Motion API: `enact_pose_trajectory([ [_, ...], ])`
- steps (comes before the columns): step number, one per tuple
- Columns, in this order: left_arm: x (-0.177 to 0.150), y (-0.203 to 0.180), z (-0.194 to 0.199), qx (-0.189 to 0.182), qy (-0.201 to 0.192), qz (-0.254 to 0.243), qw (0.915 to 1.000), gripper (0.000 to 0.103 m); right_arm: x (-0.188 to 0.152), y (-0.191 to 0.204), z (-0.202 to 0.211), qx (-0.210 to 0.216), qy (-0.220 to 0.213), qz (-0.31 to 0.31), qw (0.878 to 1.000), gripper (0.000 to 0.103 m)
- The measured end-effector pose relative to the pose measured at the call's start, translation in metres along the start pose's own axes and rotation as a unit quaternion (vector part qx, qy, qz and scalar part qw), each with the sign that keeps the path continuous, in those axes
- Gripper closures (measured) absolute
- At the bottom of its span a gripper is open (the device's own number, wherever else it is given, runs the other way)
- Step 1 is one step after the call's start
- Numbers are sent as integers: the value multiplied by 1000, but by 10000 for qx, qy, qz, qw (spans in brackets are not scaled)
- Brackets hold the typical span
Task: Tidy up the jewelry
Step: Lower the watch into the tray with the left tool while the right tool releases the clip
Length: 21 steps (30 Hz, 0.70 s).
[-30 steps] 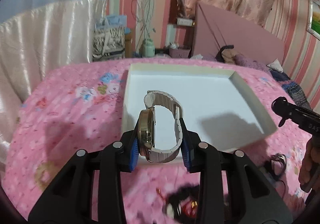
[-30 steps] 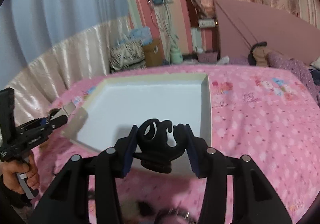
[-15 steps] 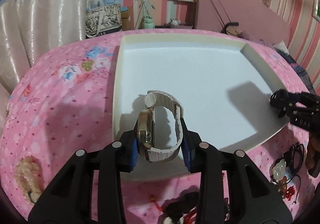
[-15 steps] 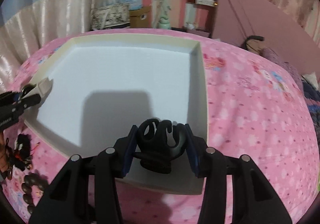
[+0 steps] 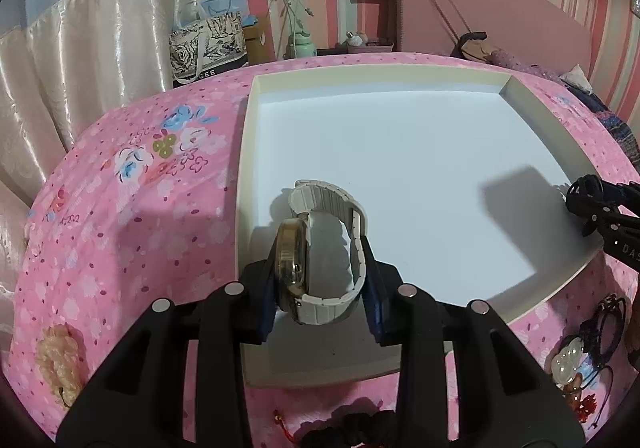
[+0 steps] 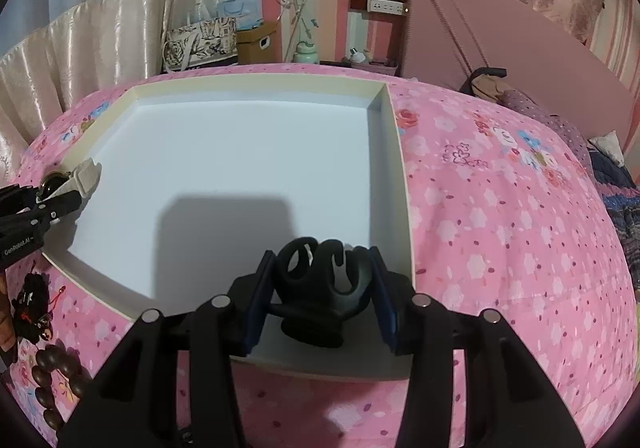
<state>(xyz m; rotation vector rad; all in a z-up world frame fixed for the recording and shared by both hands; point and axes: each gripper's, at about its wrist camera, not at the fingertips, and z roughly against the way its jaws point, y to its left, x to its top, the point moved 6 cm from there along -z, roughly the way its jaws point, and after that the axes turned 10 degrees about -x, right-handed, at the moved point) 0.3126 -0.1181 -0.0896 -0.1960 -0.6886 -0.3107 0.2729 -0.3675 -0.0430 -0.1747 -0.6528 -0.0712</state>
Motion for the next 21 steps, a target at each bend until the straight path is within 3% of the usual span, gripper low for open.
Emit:
enact_pose_trajectory([
  [12, 3, -5, -5, 96, -28, 52, 9999, 68, -4, 7, -2, 97, 124, -229, 9996, 56],
  [17, 2, -5, 1, -234, -71, 232, 9994, 55, -3, 6, -1, 299, 166, -262, 9991, 53],
  [19, 1, -7, 6, -476, -132, 313, 9983, 47, -1, 4, 5, 456, 86, -385, 9982, 37],
  [21, -1, -10, 10, -539, -237, 249, 9980, 41, 3, 3, 15, 447, -149, -433, 9979, 35],
])
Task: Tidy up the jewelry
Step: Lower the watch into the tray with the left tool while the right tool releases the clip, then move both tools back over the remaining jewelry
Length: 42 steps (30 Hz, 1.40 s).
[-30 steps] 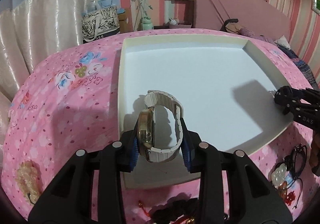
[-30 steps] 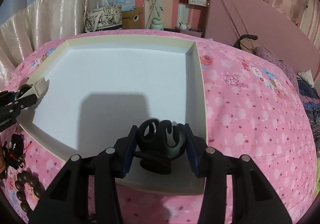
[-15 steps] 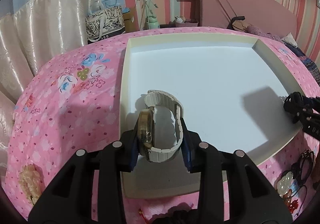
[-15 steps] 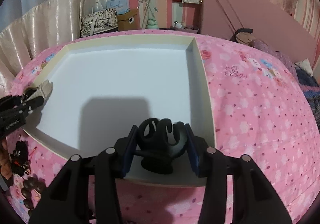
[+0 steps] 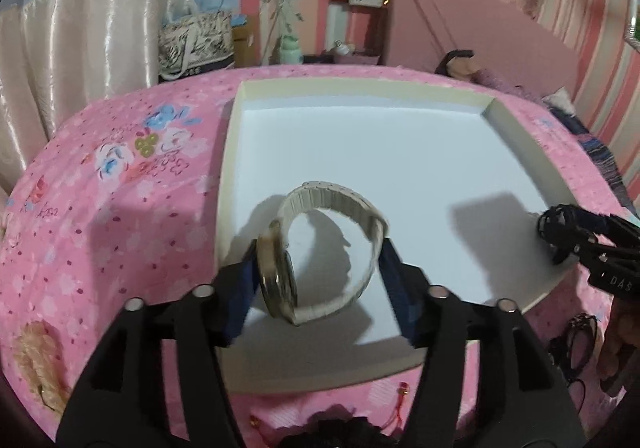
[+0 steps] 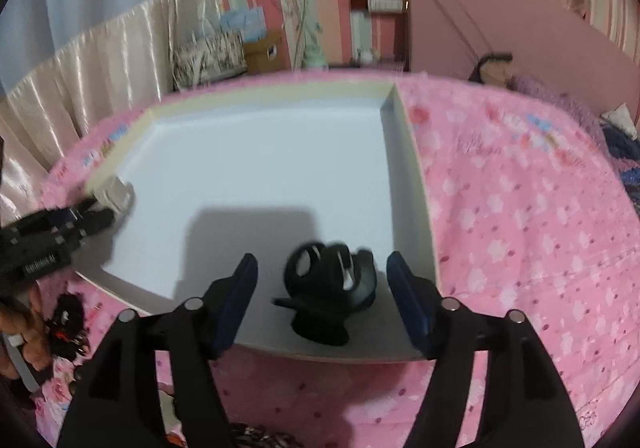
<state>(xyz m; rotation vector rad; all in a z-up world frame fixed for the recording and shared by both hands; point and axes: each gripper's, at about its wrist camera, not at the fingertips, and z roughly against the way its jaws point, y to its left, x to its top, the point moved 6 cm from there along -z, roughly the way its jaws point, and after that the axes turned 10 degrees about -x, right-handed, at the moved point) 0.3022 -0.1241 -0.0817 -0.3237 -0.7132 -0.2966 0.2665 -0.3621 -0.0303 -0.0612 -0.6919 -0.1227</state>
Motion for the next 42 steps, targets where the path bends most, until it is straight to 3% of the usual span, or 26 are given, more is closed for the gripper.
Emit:
enact_pose_trajectory([
  [5, 0, -2, 17, -26, -188, -68, 9998, 29, 5, 1, 20, 36, -283, -46, 9996, 27],
  [8, 0, -9, 42, -290, -602, -297, 9973, 17, 2, -2, 33, -62, -483, 2, 9988, 21],
  [11, -7, -10, 70, -143, -877, -592, 9943, 14, -10, -7, 48, -78, -679, 74, 9976, 20],
  [18, -43, 27, 140, 75, -1223, -466, 9914, 9, -54, -38, 86, -108, -863, 62, 9962, 20],
  [22, -62, 58, 177, 718, -1357, -660, 9859, 9, -76, -86, 97, -737, -732, -21, 9946, 20],
  [24, -74, 79, 196, 995, -1397, -635, 9831, 9, -82, -109, 105, -673, -672, -381, 9947, 20],
  [26, -89, 91, 209, 736, -1503, -337, 9853, 9, -86, -119, 110, -618, -643, -590, 9943, 21],
  [28, -105, 100, 215, 551, -1472, -56, 9876, 9, -91, -119, 111, -447, -581, -726, 9947, 21],
  [32, -122, 93, 206, 624, -1236, 19, 9904, 9, -98, -89, 104, -215, -455, -575, 9971, 21],
  [36, -142, 77, 188, -51, -908, 490, 9947, 9, -107, -51, 104, 51, -418, -450, 9981, 21],
  [42, -151, 26, 169, -53, -519, -186, 9985, 9, -122, -8, 111, 199, -396, -131, 9989, 21],
])
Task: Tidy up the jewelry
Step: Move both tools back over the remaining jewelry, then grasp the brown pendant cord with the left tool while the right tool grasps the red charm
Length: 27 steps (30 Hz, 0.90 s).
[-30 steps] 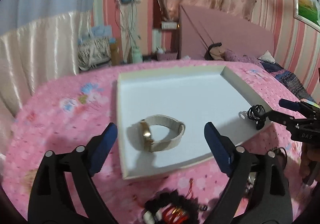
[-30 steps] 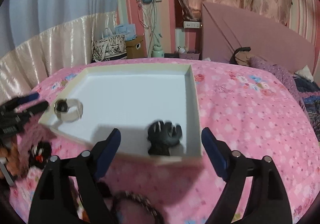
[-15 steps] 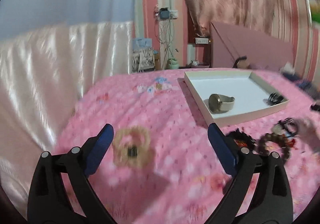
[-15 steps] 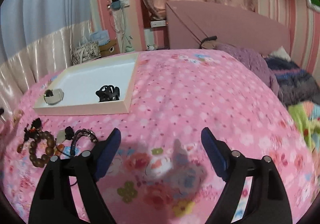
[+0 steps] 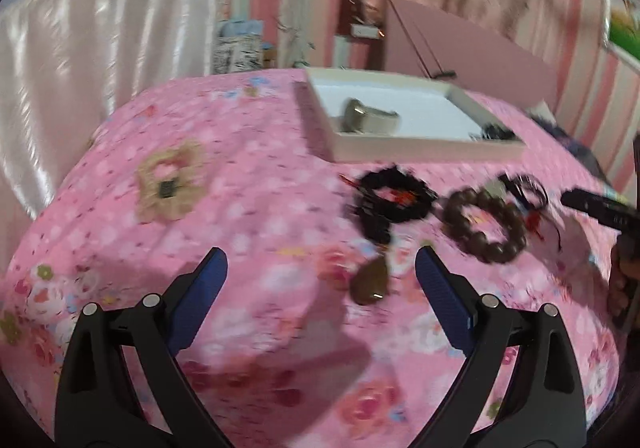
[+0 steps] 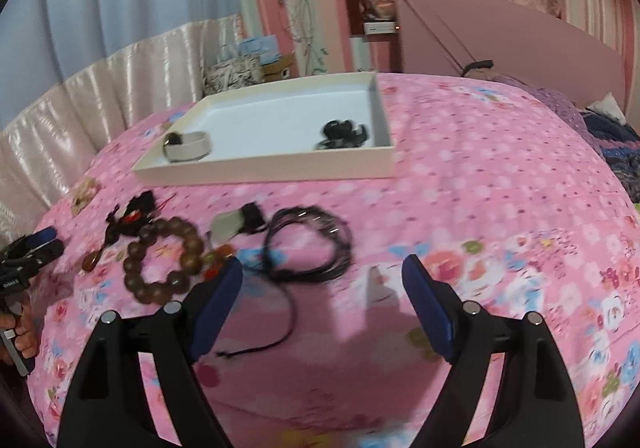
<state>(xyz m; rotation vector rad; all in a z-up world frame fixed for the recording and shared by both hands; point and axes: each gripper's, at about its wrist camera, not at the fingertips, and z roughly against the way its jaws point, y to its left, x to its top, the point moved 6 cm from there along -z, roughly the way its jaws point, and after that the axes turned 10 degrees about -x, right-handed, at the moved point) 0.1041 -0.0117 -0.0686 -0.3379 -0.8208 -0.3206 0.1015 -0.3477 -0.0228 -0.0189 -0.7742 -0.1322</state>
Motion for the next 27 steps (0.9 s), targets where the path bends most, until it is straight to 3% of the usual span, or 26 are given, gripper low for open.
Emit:
enact_pose_trajectory([
  [4, -1, -22, -25, -10, 411, -307, 9987, 9, -7, 11, 3, -22, 35, 83, 10000, 21],
  [8, -2, -34, -44, -176, 692, -295, 9970, 9, -13, 27, 3, 261, 184, 181, 9993, 22],
  [12, -6, -35, -63, -112, 1055, -257, 9940, 12, -15, 49, 1, 490, 235, 383, 9978, 36],
  [15, -5, -30, -64, -121, 1024, -118, 9946, 23, -17, 59, -7, 518, 364, 516, 9967, 56],
  [17, -5, -27, -61, -110, 943, -47, 9955, 37, -18, 63, -15, 488, 498, 528, 9962, 57],
  [21, -4, -20, -58, -89, 849, 96, 9963, 53, -16, 67, -23, 485, 620, 545, 9954, 58],
  [23, -3, -17, -57, -87, 800, 171, 9966, 67, -16, 70, -26, 496, 663, 585, 9948, 71],
  [24, -2, -15, -56, -112, 766, 234, 9967, 72, -16, 72, -28, 500, 696, 599, 9945, 84],
  [25, -1, -13, -55, -144, 729, 306, 9968, 84, -16, 72, -28, 526, 699, 603, 9943, 92],
  [27, -2, -10, -52, -237, 679, 423, 9965, 84, -17, 71, -26, 573, 674, 577, 9944, 94],
])
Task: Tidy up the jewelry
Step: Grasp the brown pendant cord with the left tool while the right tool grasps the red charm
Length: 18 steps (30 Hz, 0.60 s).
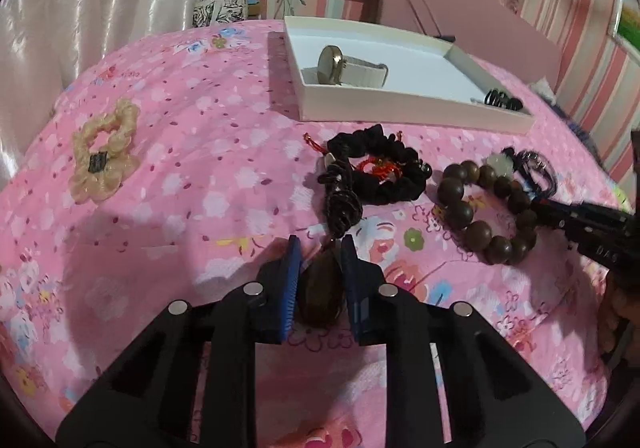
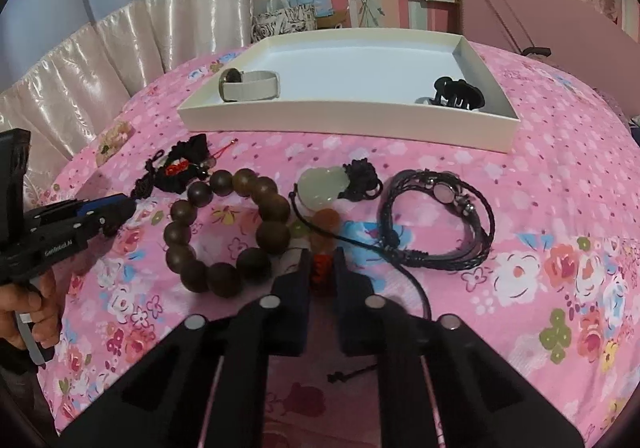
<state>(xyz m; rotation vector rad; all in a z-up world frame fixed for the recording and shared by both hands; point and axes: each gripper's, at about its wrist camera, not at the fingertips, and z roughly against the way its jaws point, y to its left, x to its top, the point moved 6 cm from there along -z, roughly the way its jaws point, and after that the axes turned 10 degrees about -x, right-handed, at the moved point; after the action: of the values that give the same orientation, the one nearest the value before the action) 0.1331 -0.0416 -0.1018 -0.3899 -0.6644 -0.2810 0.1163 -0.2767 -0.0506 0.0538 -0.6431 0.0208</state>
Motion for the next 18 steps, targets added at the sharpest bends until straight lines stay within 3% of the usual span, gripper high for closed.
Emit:
enact_pose_trajectory([
  [10, -7, -4, 32, 38, -344, -83, 9994, 86, -8, -23, 26, 154, -171, -290, 9993, 94],
  [18, 17, -13, 57, -9, -704, -263, 9972, 87, 10, -36, 43, 247, -484, -483, 9974, 94],
])
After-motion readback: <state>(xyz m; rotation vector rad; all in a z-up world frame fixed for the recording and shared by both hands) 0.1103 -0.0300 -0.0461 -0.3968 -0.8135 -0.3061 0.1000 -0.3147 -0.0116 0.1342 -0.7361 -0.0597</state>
